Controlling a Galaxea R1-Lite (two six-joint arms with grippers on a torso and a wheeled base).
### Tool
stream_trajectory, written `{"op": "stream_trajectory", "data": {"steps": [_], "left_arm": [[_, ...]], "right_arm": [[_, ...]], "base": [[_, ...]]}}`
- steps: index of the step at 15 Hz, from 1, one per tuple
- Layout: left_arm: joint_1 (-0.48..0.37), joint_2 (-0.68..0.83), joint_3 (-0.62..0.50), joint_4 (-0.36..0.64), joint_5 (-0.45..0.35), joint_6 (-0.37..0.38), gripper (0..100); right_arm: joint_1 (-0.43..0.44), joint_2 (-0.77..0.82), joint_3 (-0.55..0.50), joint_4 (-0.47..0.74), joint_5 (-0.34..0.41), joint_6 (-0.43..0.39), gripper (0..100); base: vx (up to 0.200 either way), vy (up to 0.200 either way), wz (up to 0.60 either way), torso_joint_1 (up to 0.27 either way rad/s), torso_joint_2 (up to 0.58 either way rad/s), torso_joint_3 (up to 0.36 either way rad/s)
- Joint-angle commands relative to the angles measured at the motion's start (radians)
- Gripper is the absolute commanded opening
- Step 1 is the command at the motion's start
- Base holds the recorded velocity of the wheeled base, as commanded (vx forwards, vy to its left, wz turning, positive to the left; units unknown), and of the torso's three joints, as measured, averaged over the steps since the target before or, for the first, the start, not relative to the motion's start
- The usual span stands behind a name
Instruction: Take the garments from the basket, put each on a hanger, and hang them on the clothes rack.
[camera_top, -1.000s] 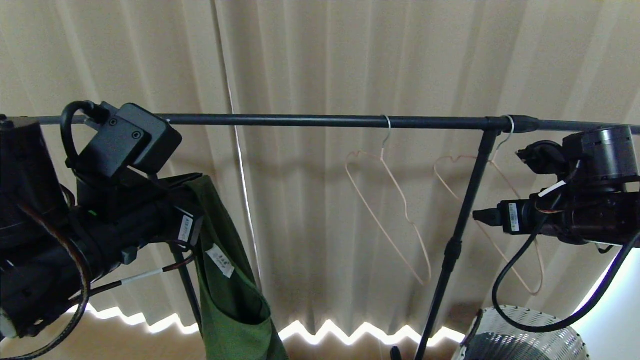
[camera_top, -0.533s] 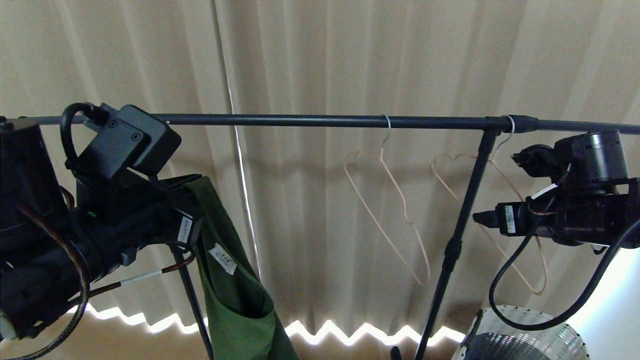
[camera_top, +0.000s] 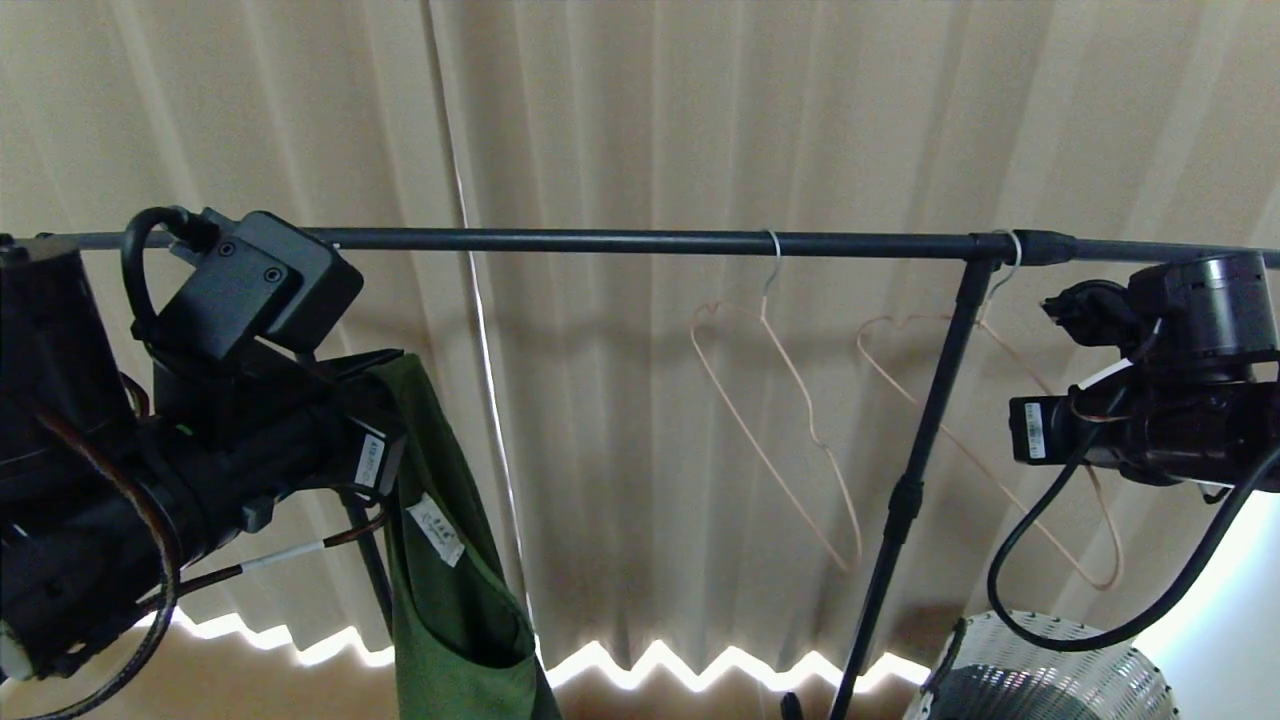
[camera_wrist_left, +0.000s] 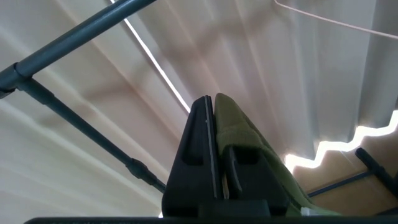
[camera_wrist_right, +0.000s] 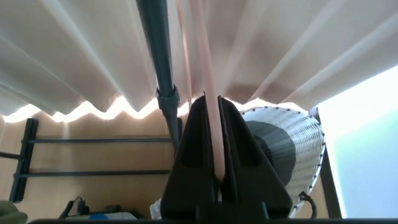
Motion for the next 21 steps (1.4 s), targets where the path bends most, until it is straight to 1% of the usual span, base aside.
{"op": "stream_trajectory", "data": {"steps": [1,4,8,11,15,20,21], "left_arm": [[0.0,0.0,0.003,0.0,0.0,-0.002,0],[0.003,0.006,0.018,-0.022,0.0,0.001,0],[0.032,0.034,0.02,-0.028,0.0,0.007,0],[0.034,0.044,0.024,-0.055,0.0,0.009,0],[0.034,0.049,0.026,-0.063,0.0,0.009,0],[0.034,0.057,0.024,-0.065,0.0,0.012,0],[0.034,0.057,0.024,-0.065,0.0,0.014,0]], "right_arm": [[-0.015,-0.024,-0.003,-0.002,0.0,0.0,0],[-0.018,-0.082,0.0,-0.002,0.0,0.0,0],[-0.018,-0.124,-0.001,-0.001,0.0,-0.002,0],[-0.032,-0.155,0.003,-0.001,-0.001,-0.002,0],[-0.039,-0.198,0.008,-0.001,0.0,-0.002,0],[-0.039,-0.273,0.068,0.001,0.0,-0.022,0],[-0.039,-0.276,0.071,0.001,0.0,-0.02,0]], "base": [[0.0,0.0,0.0,0.0,0.0,0.0],[0.0,0.0,0.0,0.0,0.0,0.0],[0.0,0.0,0.0,0.0,0.0,0.0],[0.0,0.0,0.0,0.0,0.0,0.0],[0.0,0.0,0.0,0.0,0.0,0.0],[0.0,0.0,0.0,0.0,0.0,0.0],[-0.2,0.0,0.0,0.012,0.0,-0.002]]}}
